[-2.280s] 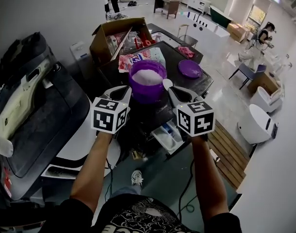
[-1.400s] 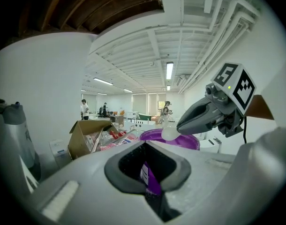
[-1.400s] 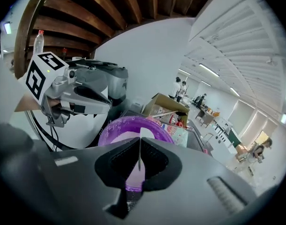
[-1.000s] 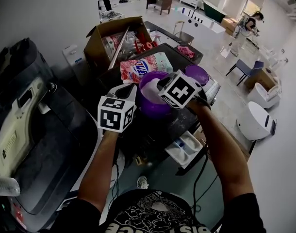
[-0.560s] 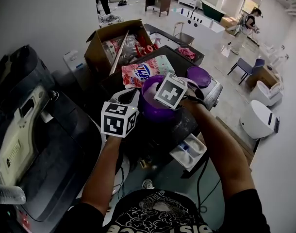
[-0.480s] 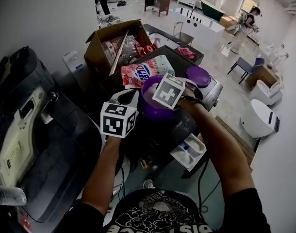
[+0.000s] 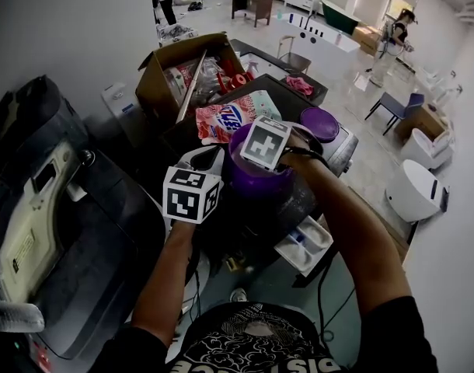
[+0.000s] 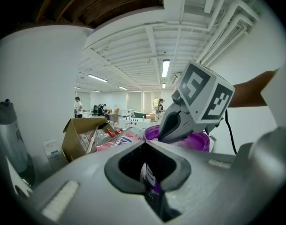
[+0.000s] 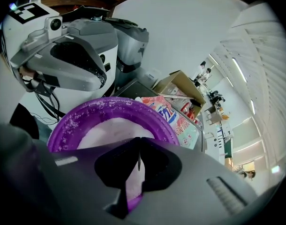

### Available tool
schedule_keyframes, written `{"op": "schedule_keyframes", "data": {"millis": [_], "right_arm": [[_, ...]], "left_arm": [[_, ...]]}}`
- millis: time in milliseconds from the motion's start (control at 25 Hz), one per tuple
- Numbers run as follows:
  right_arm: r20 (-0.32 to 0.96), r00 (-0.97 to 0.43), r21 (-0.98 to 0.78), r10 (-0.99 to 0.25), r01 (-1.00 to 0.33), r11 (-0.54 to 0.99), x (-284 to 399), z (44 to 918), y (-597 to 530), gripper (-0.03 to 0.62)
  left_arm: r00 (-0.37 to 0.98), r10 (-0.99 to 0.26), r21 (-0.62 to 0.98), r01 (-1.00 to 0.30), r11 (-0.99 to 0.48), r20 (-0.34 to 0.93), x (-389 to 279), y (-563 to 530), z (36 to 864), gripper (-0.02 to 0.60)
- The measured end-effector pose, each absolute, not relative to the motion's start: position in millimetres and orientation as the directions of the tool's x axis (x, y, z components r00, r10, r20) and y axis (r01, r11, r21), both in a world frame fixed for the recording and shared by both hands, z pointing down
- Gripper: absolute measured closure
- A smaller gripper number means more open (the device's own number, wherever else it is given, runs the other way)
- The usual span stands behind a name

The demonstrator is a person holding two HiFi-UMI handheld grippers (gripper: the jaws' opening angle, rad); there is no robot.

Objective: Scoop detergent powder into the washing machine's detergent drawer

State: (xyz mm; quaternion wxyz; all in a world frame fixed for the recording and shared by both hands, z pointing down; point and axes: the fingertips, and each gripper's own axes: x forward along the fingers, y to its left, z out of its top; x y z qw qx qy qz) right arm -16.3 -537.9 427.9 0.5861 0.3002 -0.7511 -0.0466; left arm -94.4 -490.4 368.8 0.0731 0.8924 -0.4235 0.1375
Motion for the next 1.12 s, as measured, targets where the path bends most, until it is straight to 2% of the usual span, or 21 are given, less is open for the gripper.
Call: {"op": "schedule_keyframes", "data": {"millis": [1120], "right_arm": [[0.961,-0.155,0.123,-0.227,-0.495,0.86,-26,447,-495,0.559]], "left_arm": [[0.617,-0.715,0.017,-0.761,-0.649,0.327,-90,-477,377,0.58]]}}
